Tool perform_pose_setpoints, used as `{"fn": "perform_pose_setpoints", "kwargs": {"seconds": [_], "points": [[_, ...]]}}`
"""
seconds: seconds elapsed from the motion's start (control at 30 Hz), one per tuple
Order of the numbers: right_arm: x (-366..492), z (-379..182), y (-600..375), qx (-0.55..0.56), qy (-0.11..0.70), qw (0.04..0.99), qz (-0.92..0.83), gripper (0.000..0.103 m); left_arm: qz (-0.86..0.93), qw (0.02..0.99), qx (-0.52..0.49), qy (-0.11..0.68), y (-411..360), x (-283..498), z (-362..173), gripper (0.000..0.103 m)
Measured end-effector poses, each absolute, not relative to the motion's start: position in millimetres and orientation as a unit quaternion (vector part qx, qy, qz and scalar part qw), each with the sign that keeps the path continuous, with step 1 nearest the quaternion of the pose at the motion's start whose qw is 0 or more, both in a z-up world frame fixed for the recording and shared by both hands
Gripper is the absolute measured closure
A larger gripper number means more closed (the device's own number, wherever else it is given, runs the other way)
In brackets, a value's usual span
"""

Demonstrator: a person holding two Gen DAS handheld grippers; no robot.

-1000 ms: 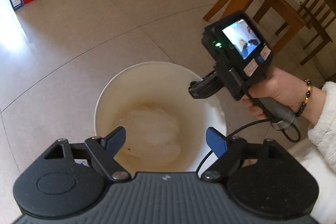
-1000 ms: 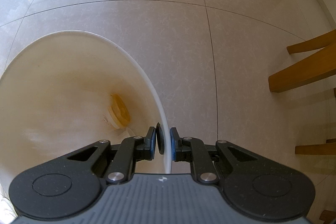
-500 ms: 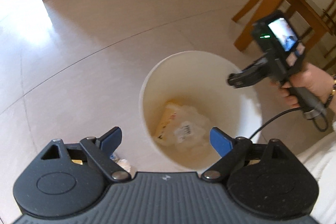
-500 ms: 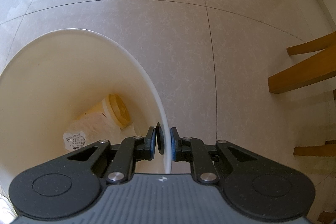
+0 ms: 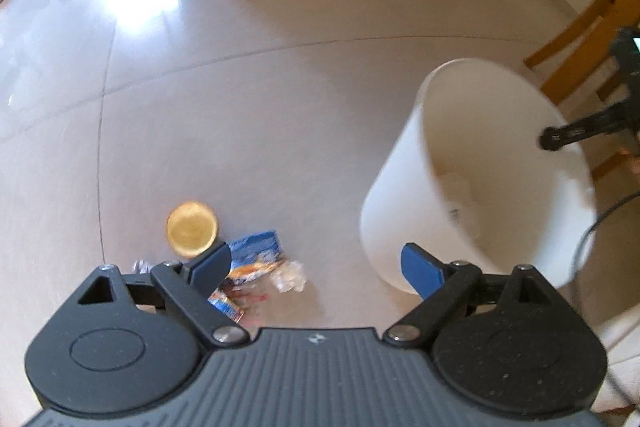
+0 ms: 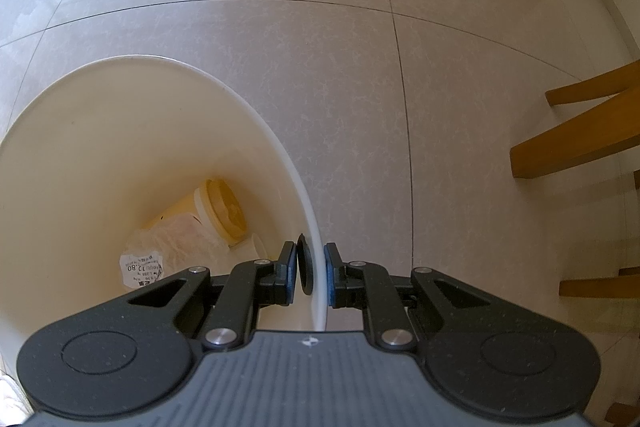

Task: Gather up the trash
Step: 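Lower the left gripper to the orange peel half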

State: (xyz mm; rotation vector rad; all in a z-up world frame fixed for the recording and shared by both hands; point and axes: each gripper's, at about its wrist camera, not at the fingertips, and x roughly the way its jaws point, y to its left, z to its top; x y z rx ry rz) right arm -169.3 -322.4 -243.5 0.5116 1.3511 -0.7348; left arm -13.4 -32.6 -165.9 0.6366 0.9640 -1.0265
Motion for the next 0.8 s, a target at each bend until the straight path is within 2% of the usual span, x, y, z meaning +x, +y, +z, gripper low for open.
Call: {"fn": "perform_pose_setpoints", "kwargs": {"seconds": [0.23,0.5,0.8], "points": [[-168.3,-244.3,-323.3,0.232,0.603,0.689,-0.329,0.086,-0.433,0.740,0.293,0.424,2.5,11.6,-229.5,0.011],[-170.7,-244.0,-325.7,0.235,0.600,0.689,-0.332,0.086,-0.347,0.761,0.255,0.484,36.9,34.2,-313.8,0.011],[-171.9,-242.2,-324.5,0.234,0.600,0.690,-0.331,0.086,-0.307,0.775,0.238,0.498,70.3,50.6,-361.3,0.011]]}}
